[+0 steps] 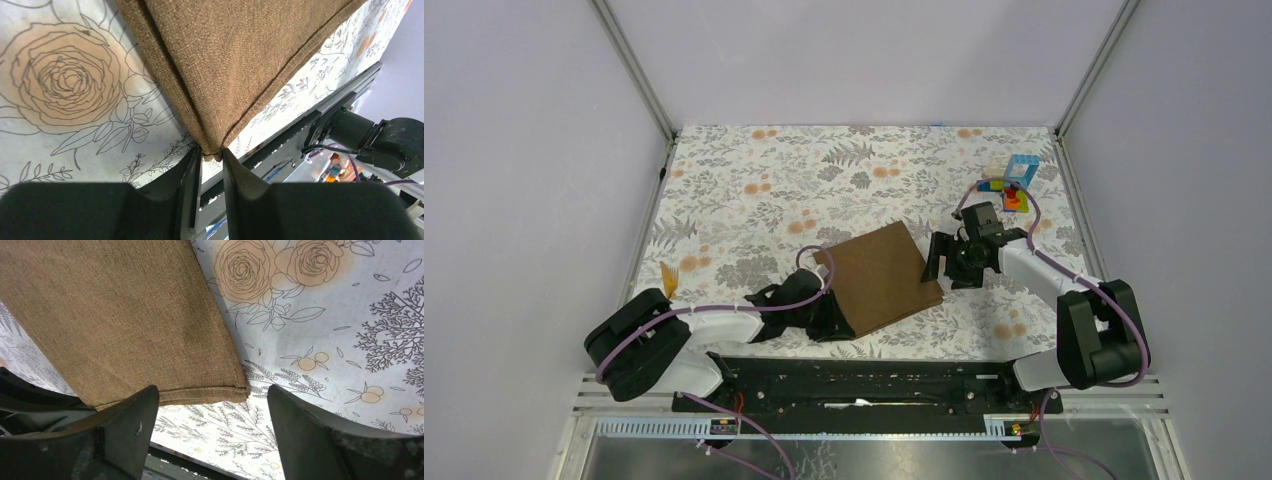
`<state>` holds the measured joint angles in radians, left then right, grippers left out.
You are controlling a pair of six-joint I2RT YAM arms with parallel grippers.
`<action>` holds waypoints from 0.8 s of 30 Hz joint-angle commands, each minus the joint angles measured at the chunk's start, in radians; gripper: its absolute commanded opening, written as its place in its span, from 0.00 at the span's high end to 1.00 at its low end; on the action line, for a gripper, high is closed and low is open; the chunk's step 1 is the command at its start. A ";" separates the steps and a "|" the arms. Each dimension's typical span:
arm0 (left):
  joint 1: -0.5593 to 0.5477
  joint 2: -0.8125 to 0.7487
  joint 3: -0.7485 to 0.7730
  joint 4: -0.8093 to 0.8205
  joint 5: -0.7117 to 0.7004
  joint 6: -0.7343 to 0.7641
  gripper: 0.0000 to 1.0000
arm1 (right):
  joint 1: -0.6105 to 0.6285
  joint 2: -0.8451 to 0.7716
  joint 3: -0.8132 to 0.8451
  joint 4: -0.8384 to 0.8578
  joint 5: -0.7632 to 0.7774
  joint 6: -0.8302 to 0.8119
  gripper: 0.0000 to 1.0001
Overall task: Fold the napkin into a case and place the utensils inside
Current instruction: Rotate the square-folded napkin at the center of the board.
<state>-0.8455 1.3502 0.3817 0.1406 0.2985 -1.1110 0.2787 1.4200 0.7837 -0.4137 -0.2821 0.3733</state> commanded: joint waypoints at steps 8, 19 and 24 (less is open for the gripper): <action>-0.006 0.018 -0.055 -0.072 -0.070 0.015 0.82 | 0.001 0.006 0.003 -0.044 -0.077 -0.006 0.34; -0.007 0.026 -0.058 -0.064 -0.068 0.017 0.83 | 0.000 0.052 -0.019 0.003 -0.046 -0.004 0.29; -0.007 0.022 -0.062 -0.064 -0.068 0.017 0.84 | 0.000 0.064 -0.024 0.027 -0.064 -0.006 0.35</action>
<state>-0.8463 1.3502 0.3634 0.1562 0.2859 -1.1229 0.2787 1.4834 0.7662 -0.4152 -0.3271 0.3702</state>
